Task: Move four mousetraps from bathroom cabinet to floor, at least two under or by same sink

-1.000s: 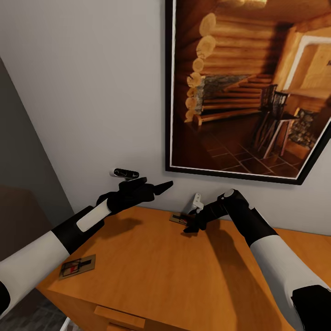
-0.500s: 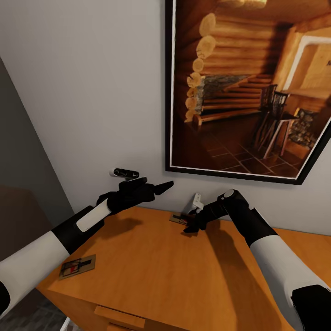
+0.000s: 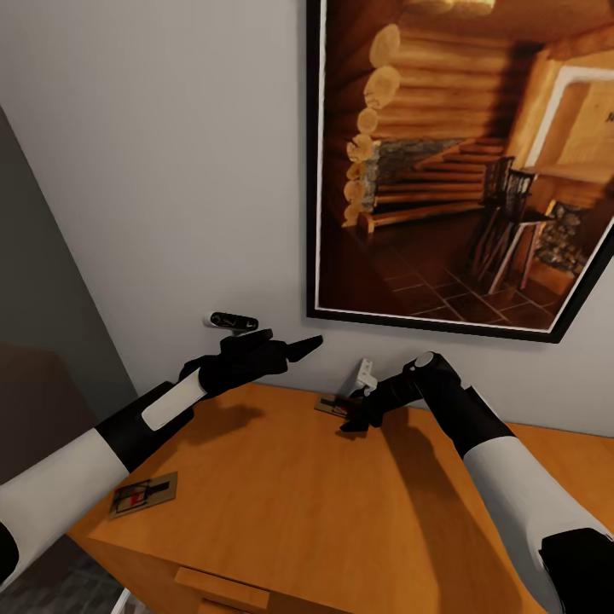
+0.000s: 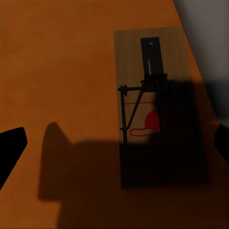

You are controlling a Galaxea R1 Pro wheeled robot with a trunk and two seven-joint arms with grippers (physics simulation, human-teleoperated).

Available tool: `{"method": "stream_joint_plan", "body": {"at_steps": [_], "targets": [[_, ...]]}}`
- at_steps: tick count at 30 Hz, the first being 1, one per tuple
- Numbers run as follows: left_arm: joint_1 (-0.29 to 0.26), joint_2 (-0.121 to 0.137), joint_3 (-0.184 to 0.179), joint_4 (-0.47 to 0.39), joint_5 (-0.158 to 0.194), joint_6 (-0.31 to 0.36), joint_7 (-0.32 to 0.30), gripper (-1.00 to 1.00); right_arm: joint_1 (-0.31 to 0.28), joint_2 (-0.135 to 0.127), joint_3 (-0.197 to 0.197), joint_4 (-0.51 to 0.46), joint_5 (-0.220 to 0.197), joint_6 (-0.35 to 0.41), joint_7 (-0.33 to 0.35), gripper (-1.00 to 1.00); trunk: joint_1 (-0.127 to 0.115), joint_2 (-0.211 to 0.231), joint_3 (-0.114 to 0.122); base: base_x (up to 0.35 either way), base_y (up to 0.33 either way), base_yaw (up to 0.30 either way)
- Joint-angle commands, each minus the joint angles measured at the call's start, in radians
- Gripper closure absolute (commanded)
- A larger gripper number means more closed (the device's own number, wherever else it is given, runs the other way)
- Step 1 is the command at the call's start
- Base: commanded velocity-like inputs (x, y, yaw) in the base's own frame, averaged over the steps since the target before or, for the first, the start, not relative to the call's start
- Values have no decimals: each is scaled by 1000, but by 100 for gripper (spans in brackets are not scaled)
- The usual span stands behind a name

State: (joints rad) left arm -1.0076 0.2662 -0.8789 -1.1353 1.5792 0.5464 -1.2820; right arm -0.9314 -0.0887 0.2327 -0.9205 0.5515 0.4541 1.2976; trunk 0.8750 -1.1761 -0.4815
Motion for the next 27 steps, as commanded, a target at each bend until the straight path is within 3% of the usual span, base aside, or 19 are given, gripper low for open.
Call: {"method": "stream_joint_plan", "body": {"at_steps": [1,27], "targets": [[-2,1,-5,0,10,10,-1,-100,-1,0,0,1,6,19,-7,-100,0,0,-1,0,0,0],[-2,1,-5,-1,10,10,-1,-100,-1,0,0,38,3,14,-8,-100,0,0,-1,0,0,0]]}}
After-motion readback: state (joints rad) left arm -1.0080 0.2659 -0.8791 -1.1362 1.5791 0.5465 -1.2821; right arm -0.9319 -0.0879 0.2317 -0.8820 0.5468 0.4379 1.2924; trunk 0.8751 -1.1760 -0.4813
